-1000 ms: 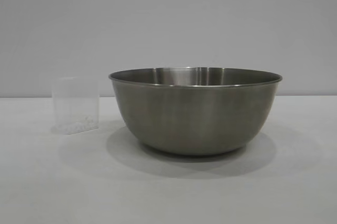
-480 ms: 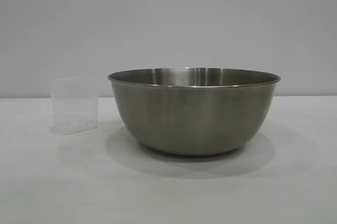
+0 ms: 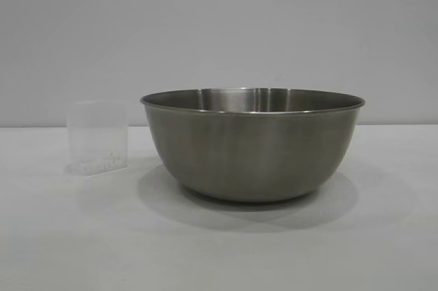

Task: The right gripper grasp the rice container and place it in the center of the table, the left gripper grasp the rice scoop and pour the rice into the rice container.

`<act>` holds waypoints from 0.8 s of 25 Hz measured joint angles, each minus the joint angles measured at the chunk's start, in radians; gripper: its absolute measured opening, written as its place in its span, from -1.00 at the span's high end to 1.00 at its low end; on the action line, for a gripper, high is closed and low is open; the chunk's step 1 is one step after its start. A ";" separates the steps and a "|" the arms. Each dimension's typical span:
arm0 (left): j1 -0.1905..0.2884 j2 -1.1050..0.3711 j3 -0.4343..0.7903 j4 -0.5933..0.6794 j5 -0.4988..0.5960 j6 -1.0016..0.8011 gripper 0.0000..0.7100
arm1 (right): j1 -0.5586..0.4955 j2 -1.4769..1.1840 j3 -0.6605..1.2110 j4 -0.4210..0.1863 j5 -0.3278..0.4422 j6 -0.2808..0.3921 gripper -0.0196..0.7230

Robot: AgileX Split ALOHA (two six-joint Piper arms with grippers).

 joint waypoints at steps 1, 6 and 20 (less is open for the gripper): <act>0.000 0.000 0.000 0.000 0.000 0.000 0.37 | 0.000 0.000 0.000 0.000 0.000 0.000 -0.07; 0.000 0.000 0.000 0.000 0.000 0.000 0.37 | 0.000 0.000 0.000 0.000 0.002 0.000 -0.07; 0.000 0.000 0.000 0.000 0.000 0.000 0.37 | -0.035 0.000 0.000 0.000 0.002 0.000 -0.07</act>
